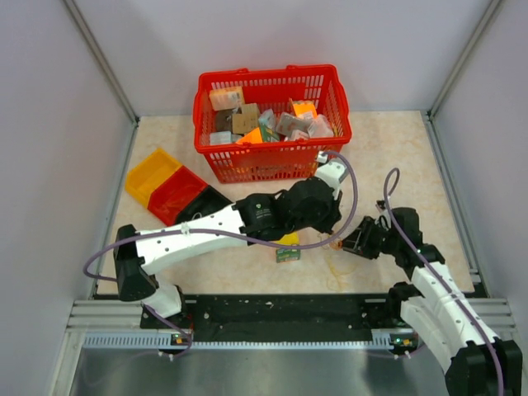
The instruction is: Untangle the cables
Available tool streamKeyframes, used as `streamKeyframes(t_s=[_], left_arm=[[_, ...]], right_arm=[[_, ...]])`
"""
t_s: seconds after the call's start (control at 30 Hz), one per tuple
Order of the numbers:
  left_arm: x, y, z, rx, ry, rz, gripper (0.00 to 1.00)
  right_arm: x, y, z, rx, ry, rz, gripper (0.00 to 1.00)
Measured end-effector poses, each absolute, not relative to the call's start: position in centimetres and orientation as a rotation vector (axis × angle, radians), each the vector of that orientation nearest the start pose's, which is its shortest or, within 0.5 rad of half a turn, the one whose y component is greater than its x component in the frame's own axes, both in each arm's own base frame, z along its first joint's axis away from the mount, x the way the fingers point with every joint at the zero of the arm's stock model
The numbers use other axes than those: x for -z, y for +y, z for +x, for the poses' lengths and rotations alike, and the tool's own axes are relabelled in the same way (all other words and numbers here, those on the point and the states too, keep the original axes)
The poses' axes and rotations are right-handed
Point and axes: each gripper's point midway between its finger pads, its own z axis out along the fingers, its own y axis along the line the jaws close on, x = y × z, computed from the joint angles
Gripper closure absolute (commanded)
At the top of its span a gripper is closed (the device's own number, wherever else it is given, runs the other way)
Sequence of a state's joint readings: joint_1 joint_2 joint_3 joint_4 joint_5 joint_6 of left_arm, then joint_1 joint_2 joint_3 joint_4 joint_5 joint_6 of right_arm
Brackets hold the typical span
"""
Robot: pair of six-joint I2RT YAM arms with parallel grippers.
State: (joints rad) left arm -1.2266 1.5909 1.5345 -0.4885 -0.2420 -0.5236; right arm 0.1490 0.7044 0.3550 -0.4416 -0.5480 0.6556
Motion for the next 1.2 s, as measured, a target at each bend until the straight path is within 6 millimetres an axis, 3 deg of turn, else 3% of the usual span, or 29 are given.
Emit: streamKeyframes(t_s=[0.1, 0.3, 0.4, 0.5, 0.67, 0.8, 1.0, 1.1, 1.2], left_arm=[[-27.6, -43.7, 17.6, 0.822, 2.089, 0.621, 1.0], [-28.4, -43.3, 17.3, 0.83, 2.078, 0.644, 1.0], [-30.2, -42.3, 17.2, 0.84, 2.047, 0.64, 1.0], [-33.2, -40.6, 17.4, 0.853, 1.992, 0.602, 1.0], [-38.8, -36.7, 18.1, 0.872, 1.864, 0.502, 1.0], [-42.7, -33.3, 18.5, 0.887, 1.763, 0.422, 1.0], [-45.8, -28.9, 18.9, 0.83, 1.675, 0.328, 1.0], [-47.7, -25.9, 18.8, 0.802, 1.621, 0.273, 1.0], [-49.6, -22.2, 18.3, 0.784, 1.56, 0.204, 1.0]], right_arm=[[-8.1, 13.8, 18.0, -0.994, 2.433, 0.36, 0.93], [-6.0, 10.1, 19.9, -0.695, 2.412, 0.571, 0.89], [-5.4, 8.4, 20.3, -0.568, 2.397, 0.633, 0.89], [-5.5, 6.6, 20.6, -0.432, 2.379, 0.675, 0.92], [-7.2, 4.1, 22.3, -0.269, 2.297, 0.714, 0.95], [-7.0, 2.8, 22.5, -0.186, 2.288, 0.743, 1.0], [-7.2, -0.3, 22.6, -0.126, 2.219, 0.896, 1.0], [-7.3, -2.4, 22.5, -0.104, 2.17, 1.002, 1.0], [-7.3, -3.0, 22.4, -0.11, 2.155, 1.041, 1.0]])
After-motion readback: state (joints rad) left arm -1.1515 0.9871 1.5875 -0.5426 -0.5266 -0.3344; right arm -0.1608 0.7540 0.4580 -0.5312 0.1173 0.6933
